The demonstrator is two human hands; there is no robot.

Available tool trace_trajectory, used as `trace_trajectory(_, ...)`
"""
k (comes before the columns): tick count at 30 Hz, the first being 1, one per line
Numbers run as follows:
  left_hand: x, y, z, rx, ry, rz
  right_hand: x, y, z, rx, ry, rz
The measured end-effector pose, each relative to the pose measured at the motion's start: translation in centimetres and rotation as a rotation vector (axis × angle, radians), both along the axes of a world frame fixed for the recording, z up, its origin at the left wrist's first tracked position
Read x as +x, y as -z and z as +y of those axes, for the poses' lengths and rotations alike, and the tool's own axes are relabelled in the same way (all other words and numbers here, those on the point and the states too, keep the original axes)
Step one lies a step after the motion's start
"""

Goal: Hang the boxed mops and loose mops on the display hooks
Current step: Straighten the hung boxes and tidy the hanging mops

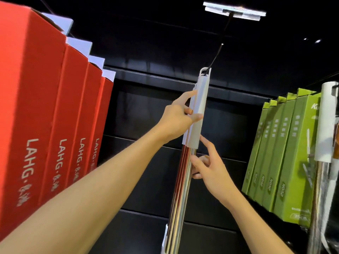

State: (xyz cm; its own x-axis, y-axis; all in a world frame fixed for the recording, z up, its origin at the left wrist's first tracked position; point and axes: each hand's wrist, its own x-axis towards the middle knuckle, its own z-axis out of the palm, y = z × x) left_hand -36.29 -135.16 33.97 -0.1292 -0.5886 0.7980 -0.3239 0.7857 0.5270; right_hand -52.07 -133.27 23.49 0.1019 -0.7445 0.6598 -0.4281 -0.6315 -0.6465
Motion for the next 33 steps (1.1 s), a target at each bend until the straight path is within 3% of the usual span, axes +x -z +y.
trace_trajectory(3,1.4,3.1,0.8,0.026,-0.024,-0.089,0.0,2.2,0.3,-0.071,0.131,0.014)
trace_trajectory(6,3.5,6.5,1.7,0.041,-0.096,-0.169,1.0,4.0,1.5,-0.342,0.308,0.195)
trace_trajectory(9,6.4,9.3,2.9,0.034,-0.186,-0.206,3.3,5.2,2.4,-0.474,0.21,0.304)
trace_trajectory(15,14.6,12.3,6.3,-0.094,-0.506,-0.382,11.0,7.1,2.3,-0.329,0.021,0.555)
trace_trajectory(20,23.6,13.9,9.3,-0.47,-0.93,-0.678,17.7,8.4,1.0,-0.224,-0.161,0.735)
trace_trajectory(25,30.5,13.5,11.3,-0.57,-1.078,-0.529,24.1,10.2,-0.3,-0.075,-0.334,0.509)
trace_trajectory(33,35.0,5.5,9.5,-0.517,-0.997,-0.37,32.7,6.4,-0.4,-0.063,-0.441,-0.027)
